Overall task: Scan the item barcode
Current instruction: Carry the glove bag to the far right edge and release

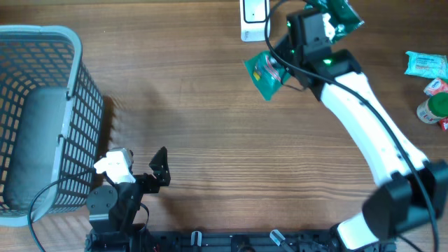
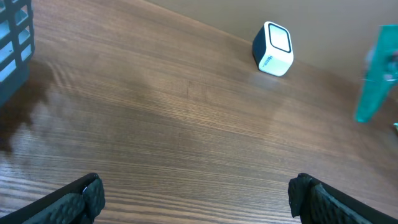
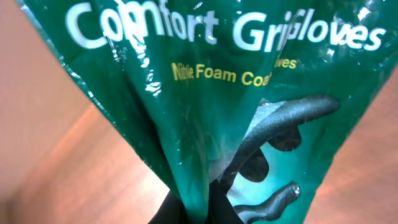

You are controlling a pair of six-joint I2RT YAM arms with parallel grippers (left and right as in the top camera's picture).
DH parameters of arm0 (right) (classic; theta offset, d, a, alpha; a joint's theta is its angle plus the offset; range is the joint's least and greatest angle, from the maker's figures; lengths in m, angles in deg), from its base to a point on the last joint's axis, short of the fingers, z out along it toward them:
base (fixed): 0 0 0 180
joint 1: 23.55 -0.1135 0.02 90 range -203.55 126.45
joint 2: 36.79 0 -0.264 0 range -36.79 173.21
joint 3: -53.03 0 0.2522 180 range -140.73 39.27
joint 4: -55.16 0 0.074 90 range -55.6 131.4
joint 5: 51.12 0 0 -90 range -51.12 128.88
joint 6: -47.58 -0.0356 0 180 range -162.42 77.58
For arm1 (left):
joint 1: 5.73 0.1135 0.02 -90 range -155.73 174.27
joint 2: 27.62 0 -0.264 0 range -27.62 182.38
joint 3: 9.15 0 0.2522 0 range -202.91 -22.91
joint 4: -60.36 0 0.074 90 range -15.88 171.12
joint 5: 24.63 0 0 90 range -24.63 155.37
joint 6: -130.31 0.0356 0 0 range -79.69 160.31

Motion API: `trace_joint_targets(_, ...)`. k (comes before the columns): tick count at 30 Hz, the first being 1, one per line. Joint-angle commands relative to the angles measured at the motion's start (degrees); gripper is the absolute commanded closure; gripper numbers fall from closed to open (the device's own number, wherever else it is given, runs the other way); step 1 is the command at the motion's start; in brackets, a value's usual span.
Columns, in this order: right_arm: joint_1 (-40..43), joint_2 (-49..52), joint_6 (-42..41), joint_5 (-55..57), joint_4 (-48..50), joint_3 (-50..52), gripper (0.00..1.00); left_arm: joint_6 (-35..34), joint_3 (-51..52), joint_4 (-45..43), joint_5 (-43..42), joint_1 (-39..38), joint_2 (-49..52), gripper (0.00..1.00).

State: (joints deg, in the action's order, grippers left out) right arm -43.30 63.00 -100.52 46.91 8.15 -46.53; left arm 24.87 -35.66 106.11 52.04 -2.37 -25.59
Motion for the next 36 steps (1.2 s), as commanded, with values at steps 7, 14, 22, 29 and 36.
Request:
trace_joint_targets(7,4.5,30.1,-1.1,1.1,2.2,-36.0,0.95,-0.4,0.2,-0.2,0.3,-0.3,-0.2,0.0)
trace_joint_targets(14,5.4,45.4,-5.0,2.1,13.3,-50.2,0.95,-0.4,0.2,-0.2,0.3,-0.3,-0.2,0.0)
trace_joint_targets(22,5.4,47.1,-3.4,3.3,14.9,-52.9,0.95,-0.4,0.2,-0.2,0.3,-0.3,-0.2,0.0)
trace_joint_targets(29,10.9,45.6,2.5,-1.9,-12.7,-65.5,0.95,-0.4,0.2,-0.2,0.3,-0.3,-0.2,0.0)
trace_joint_targets(36,24.0,45.4,29.4,-3.8,-27.5,-63.6,0.95,-0.4,0.2,-0.2,0.3,-0.3,-0.2,0.0)
